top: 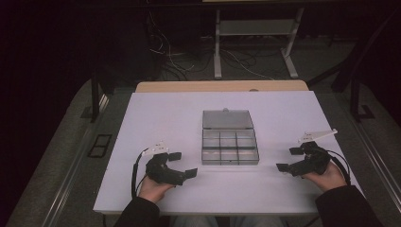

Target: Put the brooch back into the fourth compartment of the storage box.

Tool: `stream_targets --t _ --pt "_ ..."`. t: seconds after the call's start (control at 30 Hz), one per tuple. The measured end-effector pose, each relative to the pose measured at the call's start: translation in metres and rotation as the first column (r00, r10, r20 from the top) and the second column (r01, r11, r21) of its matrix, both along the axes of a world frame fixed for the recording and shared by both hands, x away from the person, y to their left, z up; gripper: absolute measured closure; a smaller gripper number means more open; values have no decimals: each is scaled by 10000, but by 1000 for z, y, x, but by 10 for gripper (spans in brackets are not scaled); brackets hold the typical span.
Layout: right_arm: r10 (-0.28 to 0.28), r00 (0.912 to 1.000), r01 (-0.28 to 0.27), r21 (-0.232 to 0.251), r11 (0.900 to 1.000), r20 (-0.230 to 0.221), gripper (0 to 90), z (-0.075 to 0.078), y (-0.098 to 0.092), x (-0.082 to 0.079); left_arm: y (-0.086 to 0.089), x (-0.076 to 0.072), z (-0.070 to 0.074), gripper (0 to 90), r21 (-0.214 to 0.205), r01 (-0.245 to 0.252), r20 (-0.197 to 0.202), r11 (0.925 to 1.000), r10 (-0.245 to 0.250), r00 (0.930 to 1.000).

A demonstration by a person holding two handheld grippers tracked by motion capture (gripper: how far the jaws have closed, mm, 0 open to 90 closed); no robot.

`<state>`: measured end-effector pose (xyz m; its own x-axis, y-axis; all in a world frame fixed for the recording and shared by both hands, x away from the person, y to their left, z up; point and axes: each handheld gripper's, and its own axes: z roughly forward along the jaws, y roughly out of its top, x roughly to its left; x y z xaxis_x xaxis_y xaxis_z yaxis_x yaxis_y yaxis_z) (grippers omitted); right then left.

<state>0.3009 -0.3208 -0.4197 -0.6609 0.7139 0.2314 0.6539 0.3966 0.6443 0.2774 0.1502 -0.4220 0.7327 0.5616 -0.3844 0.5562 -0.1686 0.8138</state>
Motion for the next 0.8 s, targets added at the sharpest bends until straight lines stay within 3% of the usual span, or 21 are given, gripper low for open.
stream_targets --t 0.07,0.1,0.17,0.33,0.5,0.67,0.8 --pt "9 9999 -12 -190 9998 -150 78 -2 -3 -1 2 -2 0 0 -14 -79 47 10000 79 10000" --pt "65 9997 -71 -252 9997 -224 159 -2 -5 -2 2 -3 0 0 -45 -120 50 9999 120 9999" --pt "203 9995 -211 -297 9993 -258 185 -2 -8 -4 4 -4 -1 0 -91 -133 68 9999 134 9999" --pt "400 9989 -411 -412 9983 -263 336 -2 -14 -9 6 -5 -6 0 -548 -197 -151 9983 189 9997" --pt "334 9989 -341 -217 9992 -340 455 -9 -23 -13 6 -6 -8 0 -434 -163 -162 9989 156 9997" --pt "263 9990 -279 -461 9985 -350 554 -17 -28 -17 7 -7 -8 0 -511 -241 -119 9984 235 9997" --pt "199 9995 -211 -472 9987 -251 603 -20 -31 -20 6 -8 -8 0 -331 -217 -53 9992 216 9998"
